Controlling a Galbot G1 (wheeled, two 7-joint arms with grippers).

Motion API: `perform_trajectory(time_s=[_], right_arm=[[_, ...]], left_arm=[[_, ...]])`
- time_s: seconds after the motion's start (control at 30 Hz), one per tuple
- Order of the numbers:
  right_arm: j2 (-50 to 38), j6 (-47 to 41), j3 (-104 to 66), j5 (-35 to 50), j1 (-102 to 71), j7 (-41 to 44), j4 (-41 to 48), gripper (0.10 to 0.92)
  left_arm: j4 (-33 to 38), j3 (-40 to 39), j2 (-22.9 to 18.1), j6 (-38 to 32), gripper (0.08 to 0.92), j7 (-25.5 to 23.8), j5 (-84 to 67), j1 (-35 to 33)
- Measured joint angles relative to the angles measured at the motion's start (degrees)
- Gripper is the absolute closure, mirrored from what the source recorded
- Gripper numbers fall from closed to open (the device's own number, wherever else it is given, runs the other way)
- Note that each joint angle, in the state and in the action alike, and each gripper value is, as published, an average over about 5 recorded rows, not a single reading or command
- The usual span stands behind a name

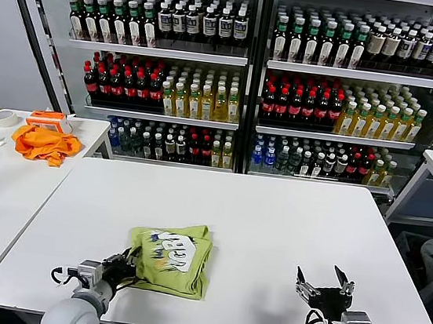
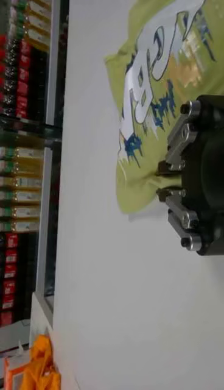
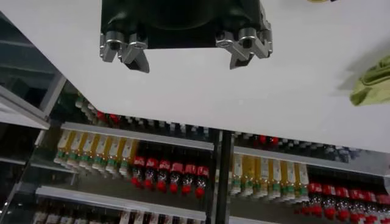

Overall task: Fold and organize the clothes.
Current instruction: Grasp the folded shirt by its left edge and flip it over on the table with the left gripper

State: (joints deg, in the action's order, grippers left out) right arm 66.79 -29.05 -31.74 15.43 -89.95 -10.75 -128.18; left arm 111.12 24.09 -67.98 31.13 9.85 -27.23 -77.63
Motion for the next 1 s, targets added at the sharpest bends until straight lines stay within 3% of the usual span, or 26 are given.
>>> perform_trajectory(time_s=[0.2,0.53,0.63,0.8,1.0], right_arm=[[-0.5,0.0,0.0,0.1,0.8,-0.1,0.7,0.203],[-1.0,0.7,0.1,0.2,2.2,-0.2,2.2,0.203],[-0.9,0.9,0.1,0.0,2.2,-0.3,2.7,0.203],[-0.9,1.2,-0.2,-0.3,2.0,-0.5,3.4,0.203],[-1.3,1.5,-1.3,-0.4,1.5,-0.5,3.5,0.203]], left_arm=[[4.3,4.5,3.5,0.5,0.897,-0.6,0.4,-1.0],[5.9,21.1,14.6,1.4,0.897,-3.1,-2.4,-4.0],[6.6,24.1,16.4,1.5,0.897,-3.6,-4.2,-4.2],[10.2,22.9,14.2,1.6,0.897,-3.7,-4.4,-4.6],[12.1,11.3,5.0,1.3,0.897,-4.6,3.2,-4.9]])
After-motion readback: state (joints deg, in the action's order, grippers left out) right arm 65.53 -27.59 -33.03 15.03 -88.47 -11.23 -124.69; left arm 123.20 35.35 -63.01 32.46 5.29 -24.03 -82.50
